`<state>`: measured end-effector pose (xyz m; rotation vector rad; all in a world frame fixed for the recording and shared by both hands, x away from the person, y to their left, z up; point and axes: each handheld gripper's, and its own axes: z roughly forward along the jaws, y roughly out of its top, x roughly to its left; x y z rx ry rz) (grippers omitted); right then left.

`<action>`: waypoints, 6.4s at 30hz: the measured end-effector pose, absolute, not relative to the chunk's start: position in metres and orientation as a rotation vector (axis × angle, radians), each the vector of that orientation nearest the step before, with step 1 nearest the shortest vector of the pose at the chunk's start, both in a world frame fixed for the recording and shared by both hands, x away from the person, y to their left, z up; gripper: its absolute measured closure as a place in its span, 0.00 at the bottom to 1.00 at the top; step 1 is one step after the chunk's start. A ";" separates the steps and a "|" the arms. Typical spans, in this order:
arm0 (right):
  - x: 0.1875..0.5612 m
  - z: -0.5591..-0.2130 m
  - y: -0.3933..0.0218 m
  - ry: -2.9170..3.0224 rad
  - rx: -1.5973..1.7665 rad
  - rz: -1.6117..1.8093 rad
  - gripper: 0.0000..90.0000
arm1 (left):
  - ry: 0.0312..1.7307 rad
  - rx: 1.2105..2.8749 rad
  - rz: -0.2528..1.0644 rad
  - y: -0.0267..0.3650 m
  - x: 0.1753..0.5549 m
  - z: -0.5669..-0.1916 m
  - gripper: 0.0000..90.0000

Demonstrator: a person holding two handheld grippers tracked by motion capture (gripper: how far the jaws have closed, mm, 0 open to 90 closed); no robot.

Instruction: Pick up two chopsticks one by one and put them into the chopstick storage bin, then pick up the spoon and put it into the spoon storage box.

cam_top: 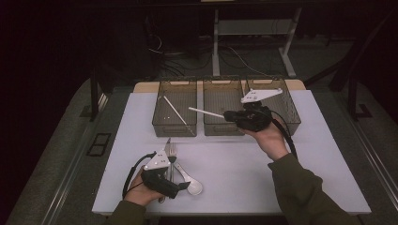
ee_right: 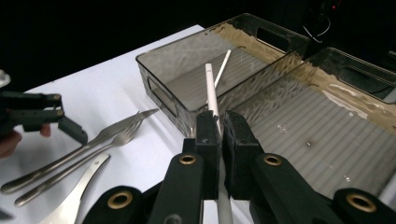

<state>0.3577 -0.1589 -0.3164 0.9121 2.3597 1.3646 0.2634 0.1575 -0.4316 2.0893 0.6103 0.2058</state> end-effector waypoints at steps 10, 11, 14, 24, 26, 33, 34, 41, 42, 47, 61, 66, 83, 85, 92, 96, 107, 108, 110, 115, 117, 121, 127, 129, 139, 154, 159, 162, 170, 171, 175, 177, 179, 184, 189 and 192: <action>0.385 -0.322 -0.124 2.384 0.932 1.310 0.95 | 0.620 2.076 0.195 0.157 0.263 -0.431 0.00; 0.387 -0.324 -0.121 2.386 0.935 1.304 0.95 | 0.619 2.076 0.195 0.157 0.263 -0.431 0.00; 0.395 -0.327 -0.113 2.395 0.950 1.294 0.95 | 0.618 2.076 0.195 0.157 0.263 -0.431 0.00; 0.415 -0.338 -0.084 2.422 0.954 1.240 0.95 | 0.610 2.075 0.198 0.157 0.263 -0.431 0.00; 0.419 -0.339 -0.079 2.426 0.955 1.222 0.95 | 0.605 2.082 0.199 0.157 0.263 -0.431 0.00; 0.432 -0.346 -0.058 2.443 0.970 1.183 0.95 | 0.601 2.081 0.199 0.157 0.263 -0.431 0.00; 0.434 -0.347 -0.056 2.447 0.979 1.181 0.95 | 0.603 2.079 0.198 0.157 0.263 -0.431 0.00; 0.449 -0.351 -0.037 2.456 0.996 1.120 0.95 | 0.608 2.068 0.192 0.157 0.263 -0.431 0.00; 0.451 -0.352 -0.035 2.455 1.001 1.113 0.95 | 0.609 2.067 0.192 0.157 0.263 -0.431 0.00; 0.460 -0.356 -0.026 2.453 1.018 1.099 0.95 | 0.609 2.065 0.191 0.157 0.263 -0.431 0.00; 0.477 -0.375 -0.001 2.466 1.069 1.045 0.95 | 0.607 2.062 0.187 0.157 0.263 -0.431 0.00; 0.479 -0.380 0.001 2.509 1.069 1.023 0.94 | 0.606 2.062 0.186 0.156 0.263 -0.431 0.00; 0.471 -0.372 0.000 2.567 1.035 1.090 0.75 | 0.601 2.067 0.191 0.156 0.264 -0.431 0.00; 0.469 -0.367 -0.003 2.576 1.028 1.116 0.70 | 0.607 2.065 0.191 0.156 0.264 -0.431 0.00; 0.448 -0.351 -0.020 2.607 0.967 1.174 0.89 | 0.609 2.066 0.189 0.156 0.264 -0.432 0.00; 0.433 -0.346 -0.036 2.616 0.933 1.176 1.00 | 0.609 2.070 0.195 0.157 0.264 -0.432 0.00; 0.414 -0.357 -0.068 2.629 0.930 1.146 1.00 | 0.620 2.070 0.193 0.156 0.263 -0.432 0.00; 0.413 -0.359 -0.068 2.634 0.931 1.139 1.00 | 0.619 2.071 0.196 0.156 0.264 -0.432 0.00; 0.413 -0.362 -0.068 2.641 0.933 1.133 1.00 | 0.615 2.077 0.197 0.156 0.264 -0.432 0.00; 0.415 -0.367 -0.064 2.644 0.937 1.123 1.00 | 0.615 2.076 0.195 0.157 0.264 -0.432 0.00; 0.417 -0.368 -0.062 2.635 0.940 1.120 1.00 | 0.618 2.071 0.193 0.157 0.264 -0.432 0.00; 0.423 -0.371 -0.060 2.632 0.952 1.122 1.00 | 0.612 2.073 0.197 0.157 0.264 -0.432 0.00; 0.430 -0.375 -0.058 2.618 0.975 1.140 1.00 | 0.609 2.082 0.194 0.158 0.264 -0.432 0.00; 0.431 -0.374 -0.059 2.612 0.982 1.146 1.00 | 0.615 2.073 0.194 0.157 0.264 -0.432 0.00; 0.421 -0.367 -0.057 2.626 0.939 1.146 1.00 | 0.617 2.071 0.195 0.156 0.264 -0.432 0.00; 0.421 -0.364 -0.062 2.600 0.958 1.198 0.99 | 0.614 2.076 0.198 0.158 0.264 -0.432 0.00; 0.412 -0.360 -0.074 2.585 0.948 1.264 0.82 | 0.609 2.085 0.199 0.158 0.265 -0.433 0.00; 0.404 -0.360 -0.084 2.580 0.945 1.304 0.70 | 0.612 2.088 0.201 0.158 0.264 -0.433 0.00; 0.382 -0.363 -0.117 2.530 0.950 1.345 0.52 | 0.625 2.084 0.203 0.159 0.264 -0.433 0.00; 0.379 -0.363 -0.122 2.526 0.954 1.351 0.51 | 0.625 2.087 0.204 0.159 0.264 -0.433 0.00; 0.369 -0.368 -0.141 2.508 0.968 1.369 0.46 | 0.626 2.093 0.206 0.158 0.264 -0.433 0.00; 0.363 -0.370 -0.150 2.492 0.969 1.368 0.44 | 0.629 2.094 0.206 0.158 0.263 -0.434 0.00; 0.359 -0.373 -0.160 2.483 0.968 1.369 0.42 | 0.626 2.098 0.209 0.159 0.263 -0.433 0.00; 0.347 -0.382 -0.185 2.474 0.986 1.390 0.34 | 0.627 2.102 0.213 0.160 0.264 -0.434 0.00; 0.334 -0.390 -0.208 2.450 1.012 1.371 0.30 | 0.628 2.106 0.218 0.160 0.264 -0.434 0.00; 0.324 -0.393 -0.223 2.424 0.997 1.358 0.28 | 0.633 2.102 0.219 0.160 0.264 -0.434 0.00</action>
